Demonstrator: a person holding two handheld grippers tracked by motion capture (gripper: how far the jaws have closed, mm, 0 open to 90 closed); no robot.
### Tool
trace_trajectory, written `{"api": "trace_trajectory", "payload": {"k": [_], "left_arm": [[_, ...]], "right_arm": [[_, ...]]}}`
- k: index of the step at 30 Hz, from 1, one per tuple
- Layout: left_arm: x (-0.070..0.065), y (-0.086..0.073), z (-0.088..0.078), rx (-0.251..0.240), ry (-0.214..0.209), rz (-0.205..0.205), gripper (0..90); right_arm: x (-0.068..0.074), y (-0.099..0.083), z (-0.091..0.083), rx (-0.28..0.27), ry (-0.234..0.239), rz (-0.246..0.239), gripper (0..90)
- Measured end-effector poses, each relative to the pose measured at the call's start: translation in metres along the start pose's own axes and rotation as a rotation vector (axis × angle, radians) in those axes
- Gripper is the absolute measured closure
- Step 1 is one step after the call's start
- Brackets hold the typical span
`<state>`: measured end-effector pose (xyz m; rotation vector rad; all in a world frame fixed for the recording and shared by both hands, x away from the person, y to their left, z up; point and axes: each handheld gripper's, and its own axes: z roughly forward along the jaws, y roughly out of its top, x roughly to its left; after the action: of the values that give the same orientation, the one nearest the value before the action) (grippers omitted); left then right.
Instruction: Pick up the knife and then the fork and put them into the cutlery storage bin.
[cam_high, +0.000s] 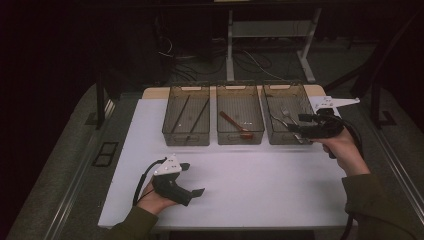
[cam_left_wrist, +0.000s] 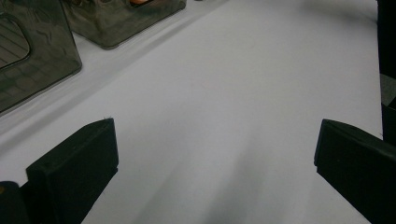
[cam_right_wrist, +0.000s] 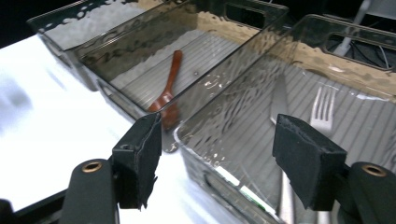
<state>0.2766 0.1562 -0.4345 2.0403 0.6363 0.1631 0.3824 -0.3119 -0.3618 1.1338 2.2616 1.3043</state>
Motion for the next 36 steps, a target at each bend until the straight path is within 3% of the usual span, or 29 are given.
{"api": "trace_trajectory", "payload": {"k": [17,36], "left_arm": [[0.000,0.000,-0.001,-0.002,0.001,0.003,0.0],[0.000,0.000,-0.002,-0.010,0.001,0.005,0.0]], "right_arm": [[0.029,-0.021,-0.005,-0.038,0.037,-0.062,29.1],[0.045,-0.060,-0.005,-0.010,0.044,-0.046,22.9]]}}
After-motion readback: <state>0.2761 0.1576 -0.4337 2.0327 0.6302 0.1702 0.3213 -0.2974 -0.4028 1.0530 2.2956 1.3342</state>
